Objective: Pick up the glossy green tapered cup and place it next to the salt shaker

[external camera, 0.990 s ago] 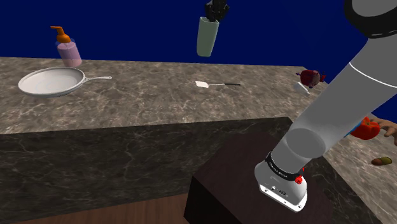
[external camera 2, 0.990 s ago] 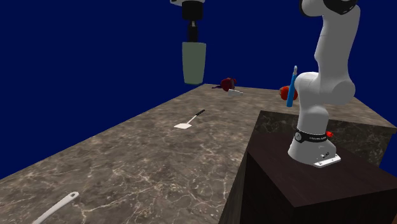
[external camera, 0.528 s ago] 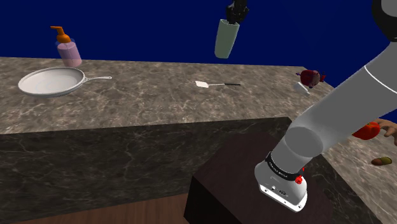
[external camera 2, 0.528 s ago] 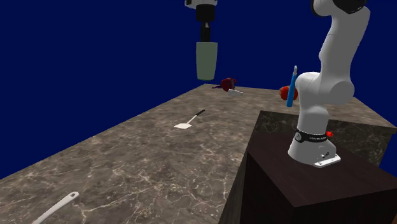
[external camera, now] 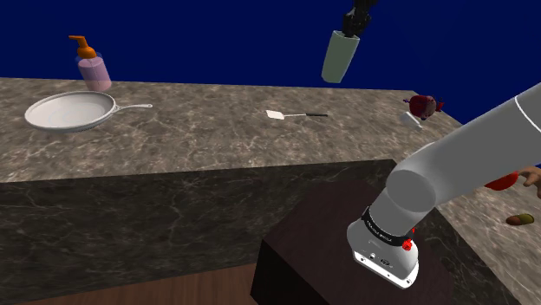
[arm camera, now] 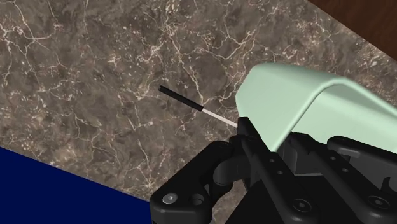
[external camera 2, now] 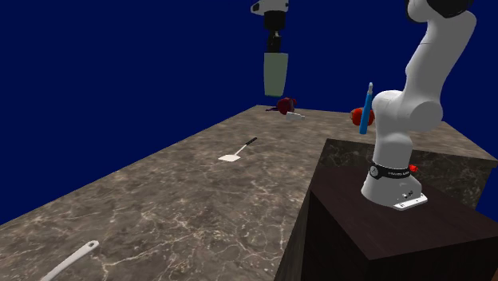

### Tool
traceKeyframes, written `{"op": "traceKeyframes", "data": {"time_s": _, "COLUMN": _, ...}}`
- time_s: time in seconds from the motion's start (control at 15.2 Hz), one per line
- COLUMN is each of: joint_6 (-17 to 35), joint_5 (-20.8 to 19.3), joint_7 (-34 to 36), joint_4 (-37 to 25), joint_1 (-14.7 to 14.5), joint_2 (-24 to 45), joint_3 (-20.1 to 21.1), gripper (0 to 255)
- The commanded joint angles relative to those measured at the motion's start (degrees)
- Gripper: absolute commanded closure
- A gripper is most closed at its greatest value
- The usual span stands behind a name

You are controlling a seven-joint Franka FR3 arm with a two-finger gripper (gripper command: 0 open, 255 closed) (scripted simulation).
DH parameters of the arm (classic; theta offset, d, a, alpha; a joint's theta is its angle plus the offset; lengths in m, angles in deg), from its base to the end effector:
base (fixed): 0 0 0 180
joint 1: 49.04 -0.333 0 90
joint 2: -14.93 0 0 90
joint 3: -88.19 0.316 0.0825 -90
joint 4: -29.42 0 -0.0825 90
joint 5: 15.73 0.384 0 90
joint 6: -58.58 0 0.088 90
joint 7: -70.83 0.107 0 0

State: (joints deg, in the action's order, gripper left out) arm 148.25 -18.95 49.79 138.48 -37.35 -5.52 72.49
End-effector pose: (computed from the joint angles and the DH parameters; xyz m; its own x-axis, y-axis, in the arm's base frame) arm 0.3807 -0.2284 0.6372 0.9953 -0.0953 0.0196 -0.0946 -0.9949 -0.0337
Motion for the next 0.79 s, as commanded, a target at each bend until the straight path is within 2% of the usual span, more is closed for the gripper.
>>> {"op": "traceKeyframes", "data": {"time_s": 0.0, "joint_6": -0.2, "joint_5": -0.9, "joint_7": -2.9, "joint_4": 0.7, "joint_1": 1.1, "joint_2": -1.0, "joint_3": -1.9, "gripper": 255}}
{"op": "traceKeyframes", "data": {"time_s": 0.73, "joint_6": -1.9, "joint_5": -5.7, "joint_7": -17.3, "joint_4": 0.9, "joint_1": 6.1, "joint_2": -4.0, "joint_3": -12.2, "gripper": 255}}
